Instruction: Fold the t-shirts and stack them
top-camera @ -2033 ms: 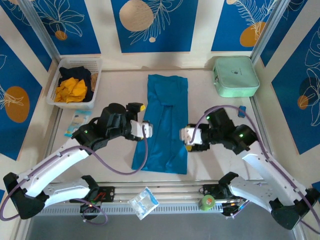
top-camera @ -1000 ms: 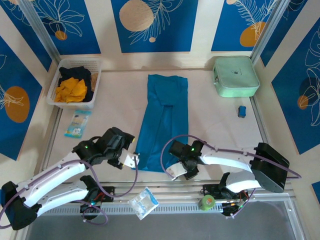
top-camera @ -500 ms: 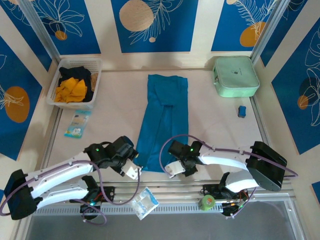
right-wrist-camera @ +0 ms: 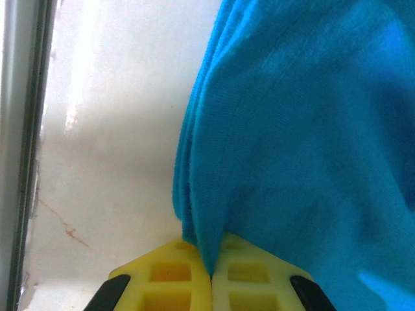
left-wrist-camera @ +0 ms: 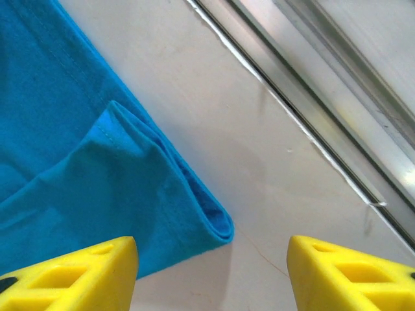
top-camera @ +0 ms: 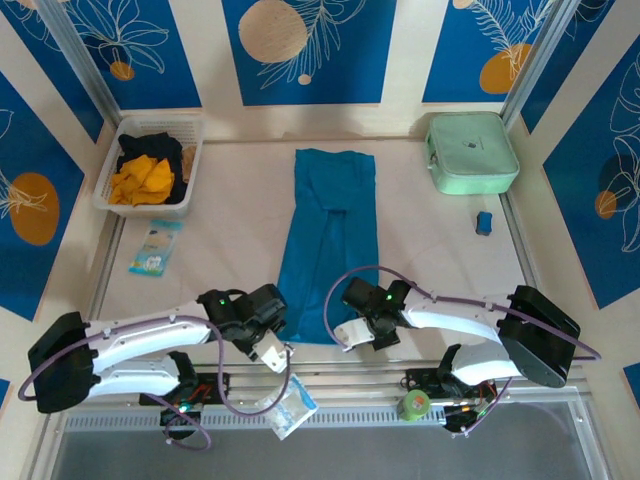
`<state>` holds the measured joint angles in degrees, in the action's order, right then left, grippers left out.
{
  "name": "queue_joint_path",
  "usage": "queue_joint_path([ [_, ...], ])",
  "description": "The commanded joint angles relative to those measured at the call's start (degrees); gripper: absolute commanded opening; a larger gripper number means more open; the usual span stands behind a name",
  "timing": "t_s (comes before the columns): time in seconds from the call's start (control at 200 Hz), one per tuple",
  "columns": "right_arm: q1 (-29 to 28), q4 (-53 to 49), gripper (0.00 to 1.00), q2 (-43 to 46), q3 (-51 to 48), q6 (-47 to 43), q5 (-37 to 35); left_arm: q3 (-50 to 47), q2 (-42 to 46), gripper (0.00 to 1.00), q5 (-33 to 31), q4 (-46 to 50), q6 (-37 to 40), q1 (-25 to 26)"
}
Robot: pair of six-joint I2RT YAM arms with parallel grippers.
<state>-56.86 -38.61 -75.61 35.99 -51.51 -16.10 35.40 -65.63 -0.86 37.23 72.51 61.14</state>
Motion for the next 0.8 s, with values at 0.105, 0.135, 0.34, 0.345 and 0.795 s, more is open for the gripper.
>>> queue_joint_path([
  [0.105,0.38,-3.88,0.00,-1.43,-0.33,1.32,0.95,-0.35,-4.74,0.58,0.21,-3.27,0.94,-0.03],
  [0.135,0.28,-3.84,0.00,-1.19,-0.36,1.40,0.95,-0.18,-4.96,0.57,0.16,-2.87,0.88,-0.27],
  [0.34,-0.17,-3.93,0.00,-0.19,-0.52,1.59,0.89,1.37,-6.77,0.51,0.25,0.82,1.24,-1.82],
  [0.345,-0.18,-3.93,0.00,-0.17,-0.50,1.59,0.89,1.36,-6.78,0.51,0.29,0.78,1.28,-1.82],
  [0.795,-1.14,-4.96,0.00,0.66,0.44,2.81,1.96,6.18,-20.26,0.45,0.00,-4.46,3.11,-5.74],
])
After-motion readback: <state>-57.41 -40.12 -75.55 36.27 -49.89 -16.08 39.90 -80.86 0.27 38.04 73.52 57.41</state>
